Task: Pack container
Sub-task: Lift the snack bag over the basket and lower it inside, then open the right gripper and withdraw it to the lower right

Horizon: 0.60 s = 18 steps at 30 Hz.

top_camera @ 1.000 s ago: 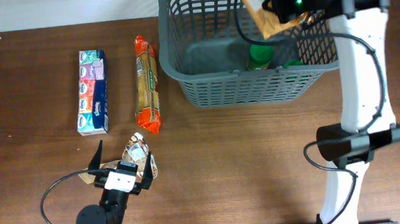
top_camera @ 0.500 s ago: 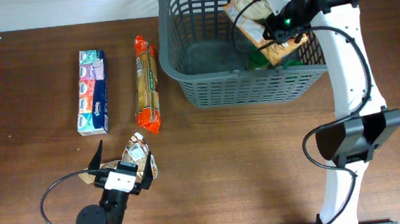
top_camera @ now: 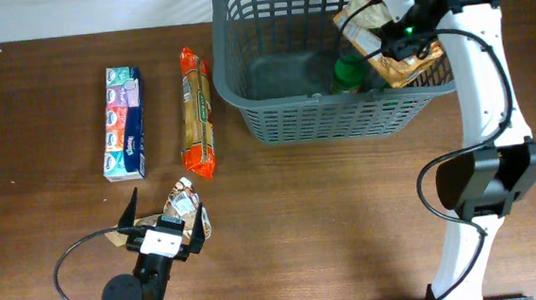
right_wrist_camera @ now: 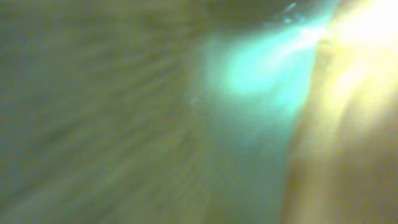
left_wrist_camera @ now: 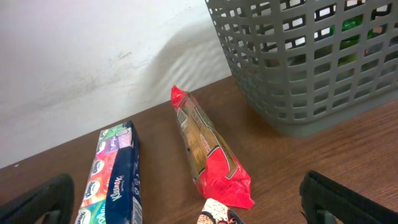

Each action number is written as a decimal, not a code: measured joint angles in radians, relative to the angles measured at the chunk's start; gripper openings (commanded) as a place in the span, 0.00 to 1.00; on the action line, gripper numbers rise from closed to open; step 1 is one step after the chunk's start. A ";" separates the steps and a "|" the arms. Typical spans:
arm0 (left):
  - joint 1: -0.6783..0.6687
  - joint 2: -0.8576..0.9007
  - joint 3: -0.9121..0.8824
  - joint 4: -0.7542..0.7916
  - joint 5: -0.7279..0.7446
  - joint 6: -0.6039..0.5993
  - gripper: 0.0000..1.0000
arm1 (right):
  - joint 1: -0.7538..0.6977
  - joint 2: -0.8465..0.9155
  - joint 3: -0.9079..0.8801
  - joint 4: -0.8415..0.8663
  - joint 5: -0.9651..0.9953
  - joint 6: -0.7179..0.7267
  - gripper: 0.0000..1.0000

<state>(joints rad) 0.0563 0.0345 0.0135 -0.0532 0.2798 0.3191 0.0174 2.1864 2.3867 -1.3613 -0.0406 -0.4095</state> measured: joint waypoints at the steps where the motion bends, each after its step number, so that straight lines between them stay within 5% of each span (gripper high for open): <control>1: 0.000 0.000 0.000 0.000 0.000 0.000 0.99 | -0.003 0.000 0.000 0.008 -0.010 0.005 0.99; 13: 0.000 0.000 0.000 0.000 0.000 0.000 0.99 | 0.005 -0.003 0.025 0.035 -0.120 0.075 0.99; 18: 0.000 0.000 0.000 0.000 0.000 0.000 0.99 | 0.004 -0.003 0.210 0.020 -0.172 0.167 0.99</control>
<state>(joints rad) 0.0563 0.0345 0.0135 -0.0532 0.2798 0.3191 0.0216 2.1834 2.5969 -1.3411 -0.2131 -0.2428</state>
